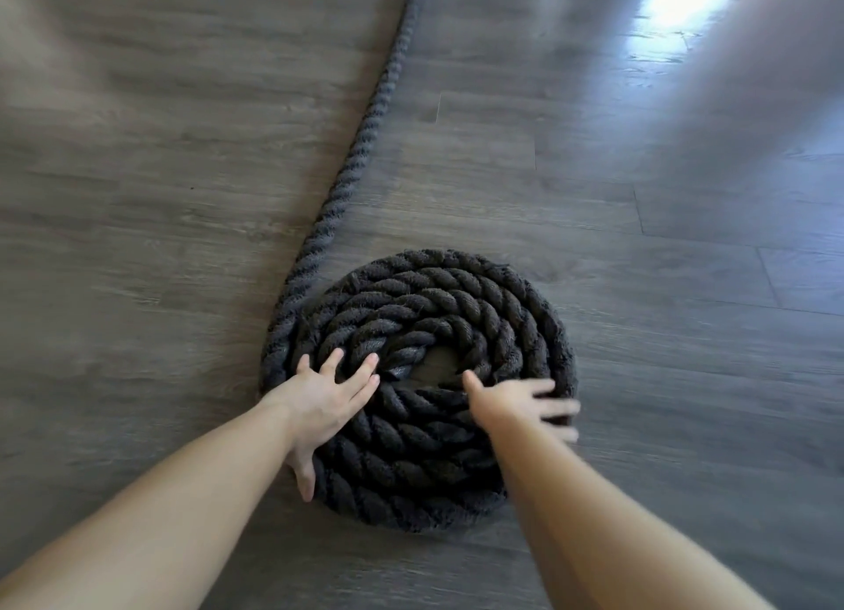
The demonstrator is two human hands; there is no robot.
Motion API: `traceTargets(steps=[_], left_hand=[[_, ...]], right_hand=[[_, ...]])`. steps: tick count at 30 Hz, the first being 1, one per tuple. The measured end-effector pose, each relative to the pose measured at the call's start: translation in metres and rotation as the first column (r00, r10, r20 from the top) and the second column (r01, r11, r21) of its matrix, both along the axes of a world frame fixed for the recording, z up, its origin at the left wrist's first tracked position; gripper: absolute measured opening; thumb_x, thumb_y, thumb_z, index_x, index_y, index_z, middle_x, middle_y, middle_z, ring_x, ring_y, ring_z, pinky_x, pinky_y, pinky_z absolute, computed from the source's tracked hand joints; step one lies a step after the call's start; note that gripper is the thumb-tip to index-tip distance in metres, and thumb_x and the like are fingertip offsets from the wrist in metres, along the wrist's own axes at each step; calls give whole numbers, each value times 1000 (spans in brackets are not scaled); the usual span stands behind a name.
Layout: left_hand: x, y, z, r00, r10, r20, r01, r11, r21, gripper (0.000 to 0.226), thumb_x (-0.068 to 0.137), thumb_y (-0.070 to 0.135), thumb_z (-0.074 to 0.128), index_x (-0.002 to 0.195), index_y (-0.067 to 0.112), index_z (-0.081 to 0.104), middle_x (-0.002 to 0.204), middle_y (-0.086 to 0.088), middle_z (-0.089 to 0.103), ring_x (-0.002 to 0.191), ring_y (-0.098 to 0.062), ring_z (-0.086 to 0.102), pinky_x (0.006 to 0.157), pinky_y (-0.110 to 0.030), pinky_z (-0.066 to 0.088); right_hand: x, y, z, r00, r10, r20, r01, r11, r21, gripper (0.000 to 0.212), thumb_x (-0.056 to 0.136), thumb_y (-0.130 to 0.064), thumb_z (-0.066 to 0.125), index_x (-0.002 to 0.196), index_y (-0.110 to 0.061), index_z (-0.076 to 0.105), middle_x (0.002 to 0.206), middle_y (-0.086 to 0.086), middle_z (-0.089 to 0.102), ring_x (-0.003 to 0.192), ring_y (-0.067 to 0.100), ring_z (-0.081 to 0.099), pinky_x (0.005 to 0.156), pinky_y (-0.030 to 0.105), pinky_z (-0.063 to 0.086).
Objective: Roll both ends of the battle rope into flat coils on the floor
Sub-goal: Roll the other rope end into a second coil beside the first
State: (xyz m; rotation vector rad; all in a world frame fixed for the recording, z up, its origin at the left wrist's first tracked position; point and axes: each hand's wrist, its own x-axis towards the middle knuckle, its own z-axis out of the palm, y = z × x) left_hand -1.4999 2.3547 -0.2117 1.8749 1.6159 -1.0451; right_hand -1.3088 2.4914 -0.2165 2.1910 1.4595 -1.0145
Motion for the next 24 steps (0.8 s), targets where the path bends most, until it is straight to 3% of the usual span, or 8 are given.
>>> traceTargets(steps=[3, 6, 11, 15, 19, 24], left_hand=[[5, 4, -1, 999, -19, -31, 19, 1000, -7, 167, 47, 78, 82, 154, 5, -22, 159, -17, -34, 145, -61, -1, 112, -72, 23], [9, 8, -1, 993, -84, -82, 84, 996, -6, 163, 50, 74, 85, 155, 2, -17, 161, -23, -26, 144, -62, 4, 117, -65, 20], [-7, 41, 24, 980, -189, -61, 189, 982, -9, 145, 55, 49, 95, 158, 15, -1, 164, -16, -1, 143, -41, 24, 114, -57, 30], [-35, 58, 28, 955, -255, -150, 261, 965, 24, 165, 51, 43, 97, 153, 17, -31, 164, -12, -25, 153, -36, -4, 118, -64, 14], [-44, 55, 21, 963, -229, -145, 231, 973, -8, 140, 76, 27, 85, 151, 16, -33, 159, -12, -38, 153, -38, -11, 120, -63, 8], [-56, 55, 11, 976, -208, -69, 208, 978, -12, 169, 48, 58, 93, 151, 12, -32, 158, -12, -39, 153, -40, -4, 121, -59, 13]], right_hand=[[-6, -29, -2, 1000, -2, 18, 3, 998, -69, 149, 62, -84, 67, 153, -7, -22, 158, 20, -31, 144, 51, -19, 113, 67, 6], [-8, -31, -7, 997, 61, 56, -57, 996, -63, 158, 56, -84, 71, 152, -2, -23, 154, 27, -32, 142, 55, -20, 111, 70, 5], [-10, -25, -12, 999, 43, 29, -41, 998, -55, 161, 53, -82, 75, 151, -1, -24, 154, 26, -34, 140, 59, -18, 106, 75, 15], [-10, -17, -15, 996, 85, 5, -85, 995, -56, 162, 52, -82, 75, 150, -1, -25, 153, 25, -36, 141, 58, -19, 105, 78, 19], [-13, 2, -16, 985, 169, 23, -168, 985, -49, 162, 50, -83, 75, 151, -4, -23, 155, 24, -34, 142, 56, -17, 105, 77, 20], [-18, 29, -16, 961, 277, 27, -276, 961, -32, 162, 50, -85, 73, 150, -3, -24, 154, 25, -34, 142, 57, -17, 103, 78, 19]])
